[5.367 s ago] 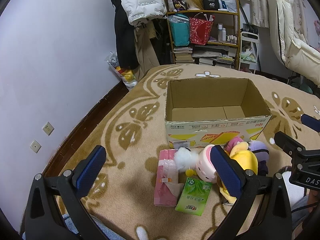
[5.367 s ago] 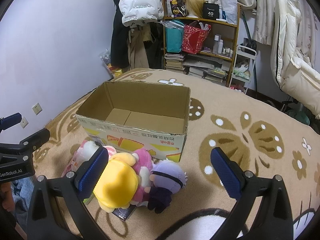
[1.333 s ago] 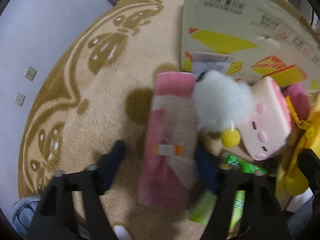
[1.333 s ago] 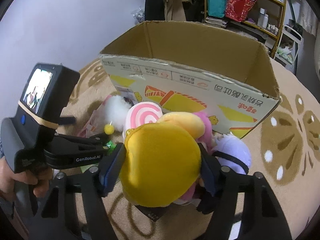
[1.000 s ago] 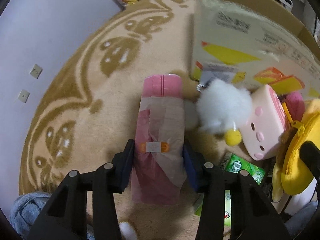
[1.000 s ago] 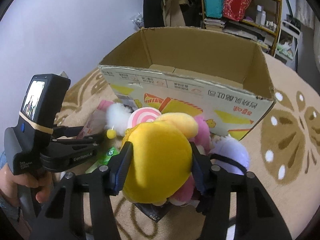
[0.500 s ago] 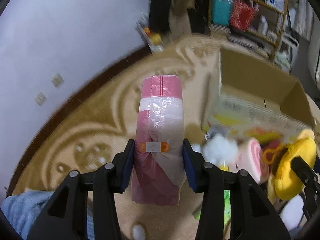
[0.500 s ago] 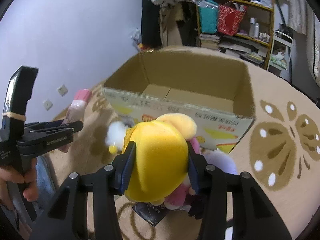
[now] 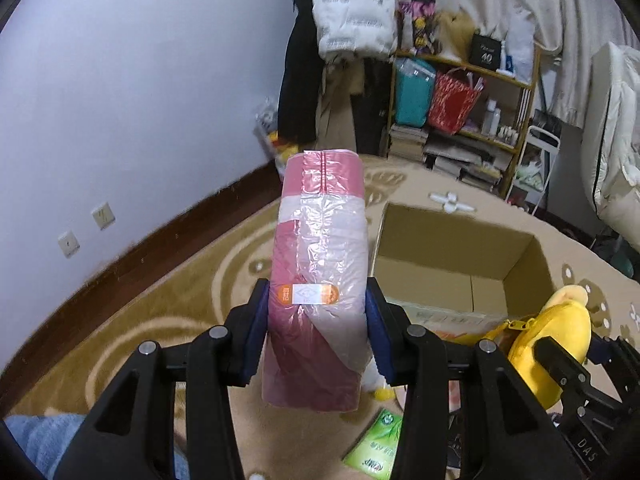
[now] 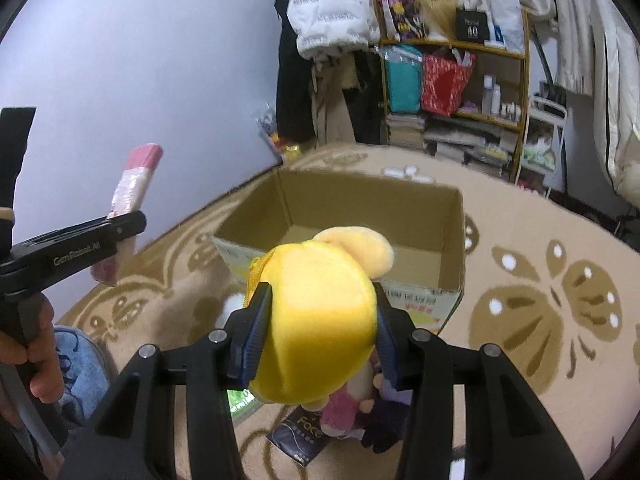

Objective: Organize soft objects
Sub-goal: 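Lift the pink tissue pack with the left tool while the right tool carries the yellow plush over the box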

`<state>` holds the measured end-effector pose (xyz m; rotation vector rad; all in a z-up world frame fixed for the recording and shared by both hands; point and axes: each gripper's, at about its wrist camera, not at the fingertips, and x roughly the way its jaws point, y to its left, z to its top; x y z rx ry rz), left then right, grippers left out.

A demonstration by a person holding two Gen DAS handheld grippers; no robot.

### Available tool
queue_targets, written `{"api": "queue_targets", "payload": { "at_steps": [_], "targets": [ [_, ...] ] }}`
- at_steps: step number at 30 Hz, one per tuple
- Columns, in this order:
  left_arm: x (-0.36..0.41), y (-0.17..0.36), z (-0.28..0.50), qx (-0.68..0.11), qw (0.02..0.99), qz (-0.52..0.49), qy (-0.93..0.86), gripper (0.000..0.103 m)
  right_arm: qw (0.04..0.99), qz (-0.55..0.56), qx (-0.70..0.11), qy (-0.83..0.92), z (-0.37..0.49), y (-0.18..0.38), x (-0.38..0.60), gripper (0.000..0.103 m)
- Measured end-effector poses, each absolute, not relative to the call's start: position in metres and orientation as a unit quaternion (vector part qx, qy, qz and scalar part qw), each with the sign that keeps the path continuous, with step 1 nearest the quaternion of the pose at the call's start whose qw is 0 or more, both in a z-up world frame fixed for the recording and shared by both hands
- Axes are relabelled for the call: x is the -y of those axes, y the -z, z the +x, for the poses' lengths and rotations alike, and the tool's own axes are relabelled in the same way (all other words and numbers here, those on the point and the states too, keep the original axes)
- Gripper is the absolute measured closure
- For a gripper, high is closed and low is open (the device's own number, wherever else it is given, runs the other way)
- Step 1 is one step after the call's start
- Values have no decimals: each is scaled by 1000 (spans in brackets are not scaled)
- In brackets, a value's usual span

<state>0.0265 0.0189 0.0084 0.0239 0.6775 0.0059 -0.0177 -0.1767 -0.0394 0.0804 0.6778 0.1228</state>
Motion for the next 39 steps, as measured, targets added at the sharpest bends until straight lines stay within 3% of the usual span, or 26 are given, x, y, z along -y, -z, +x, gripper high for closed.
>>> {"api": "queue_targets", "payload": {
  "at_steps": [16, 25, 39],
  "targets": [
    [21, -32, 35, -272, 960, 65, 29, 59, 959, 78, -272, -28, -3, 4, 218, 53],
    [53, -18, 55, -278, 953, 108, 44, 59, 961, 75, -265, -20, 7, -6, 234, 53],
    [67, 3, 87, -309, 944, 93, 67, 59, 959, 52, -278, -16, 28, 7, 230, 53]
  ]
}}
